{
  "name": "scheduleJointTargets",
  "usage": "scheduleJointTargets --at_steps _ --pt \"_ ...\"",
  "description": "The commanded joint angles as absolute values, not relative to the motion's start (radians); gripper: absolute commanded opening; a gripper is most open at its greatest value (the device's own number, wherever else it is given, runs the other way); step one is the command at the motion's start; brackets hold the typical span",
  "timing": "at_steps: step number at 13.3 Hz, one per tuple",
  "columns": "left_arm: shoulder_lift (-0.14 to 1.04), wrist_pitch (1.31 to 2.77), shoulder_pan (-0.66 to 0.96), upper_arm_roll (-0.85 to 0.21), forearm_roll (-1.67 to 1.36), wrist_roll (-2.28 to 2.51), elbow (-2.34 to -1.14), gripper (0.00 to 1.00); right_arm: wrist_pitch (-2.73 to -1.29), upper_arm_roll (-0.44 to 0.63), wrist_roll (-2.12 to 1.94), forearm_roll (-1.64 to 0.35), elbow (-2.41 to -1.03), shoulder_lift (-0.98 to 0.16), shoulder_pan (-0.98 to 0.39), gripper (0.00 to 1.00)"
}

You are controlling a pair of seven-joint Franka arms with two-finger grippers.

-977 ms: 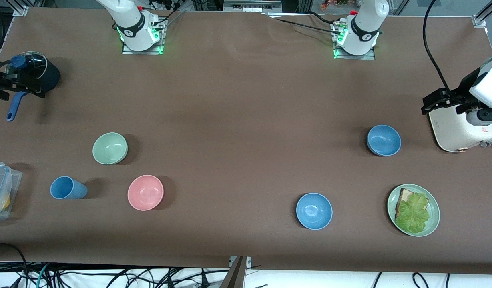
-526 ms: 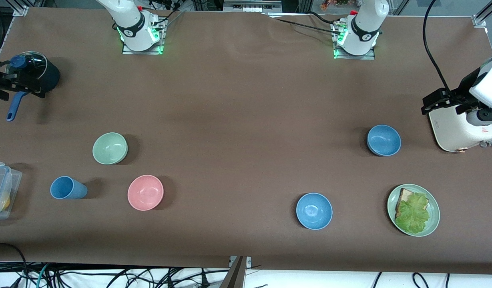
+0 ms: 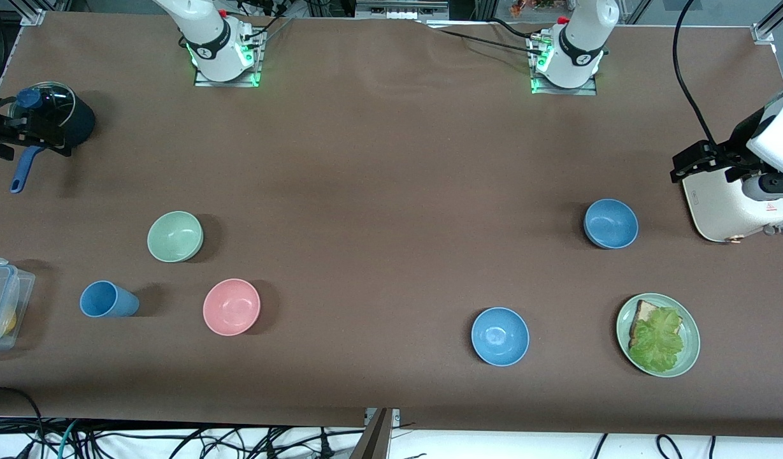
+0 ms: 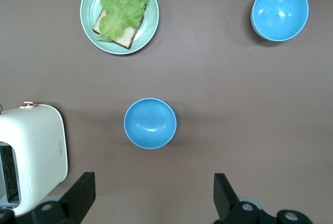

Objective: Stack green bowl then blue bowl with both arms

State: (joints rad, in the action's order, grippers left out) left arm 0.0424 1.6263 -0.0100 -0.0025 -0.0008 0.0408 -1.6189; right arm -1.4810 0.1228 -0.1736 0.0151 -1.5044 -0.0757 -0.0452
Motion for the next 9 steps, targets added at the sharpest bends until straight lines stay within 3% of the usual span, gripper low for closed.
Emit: scheduleJointTargets --at_steps 1,9 --pt "0.054 1.625 -0.008 -0.006 -0.006 0.040 -1.585 1.00 -1.474 0.118 -0.170 0.028 -1.480 -0.084 -0.038 0.99" --pt "0.060 1.618 -0.008 -0.008 -0.006 0.037 -1.582 1.00 -1.474 0.118 -0.170 0.028 -1.480 -0.084 -0.038 0.99"
